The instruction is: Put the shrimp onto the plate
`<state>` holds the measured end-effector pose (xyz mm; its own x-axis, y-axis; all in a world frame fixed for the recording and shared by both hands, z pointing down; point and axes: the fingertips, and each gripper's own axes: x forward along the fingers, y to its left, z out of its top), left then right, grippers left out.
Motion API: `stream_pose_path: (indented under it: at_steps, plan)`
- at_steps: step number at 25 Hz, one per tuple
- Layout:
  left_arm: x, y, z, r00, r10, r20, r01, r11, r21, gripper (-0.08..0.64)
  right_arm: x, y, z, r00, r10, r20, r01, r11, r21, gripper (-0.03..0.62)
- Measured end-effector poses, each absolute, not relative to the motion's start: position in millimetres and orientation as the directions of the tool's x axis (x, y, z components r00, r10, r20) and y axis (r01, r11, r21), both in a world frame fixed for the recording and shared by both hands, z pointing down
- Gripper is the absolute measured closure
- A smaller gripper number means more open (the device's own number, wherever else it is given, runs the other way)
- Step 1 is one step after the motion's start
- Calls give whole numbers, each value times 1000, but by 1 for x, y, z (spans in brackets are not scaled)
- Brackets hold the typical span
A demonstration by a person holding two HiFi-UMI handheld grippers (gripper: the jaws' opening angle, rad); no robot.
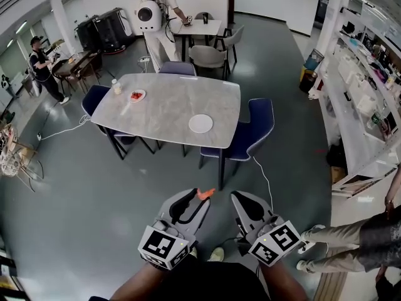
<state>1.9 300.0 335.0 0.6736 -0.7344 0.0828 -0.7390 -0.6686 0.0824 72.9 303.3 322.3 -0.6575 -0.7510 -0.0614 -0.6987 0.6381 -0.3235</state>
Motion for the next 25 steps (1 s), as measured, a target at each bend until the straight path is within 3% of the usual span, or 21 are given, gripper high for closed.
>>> stream_pose_path:
  at_steps: [14, 25]
  plan:
    - [5, 281, 338, 645, -758, 95, -764, -640, 82, 425, 81, 280, 326, -667, -742, -58, -688, 645, -333, 591]
    - [-11, 206, 342, 676, -734, 72, -737, -672, 76, 425, 57, 208, 325, -649, -759, -43, -713, 628, -313, 591]
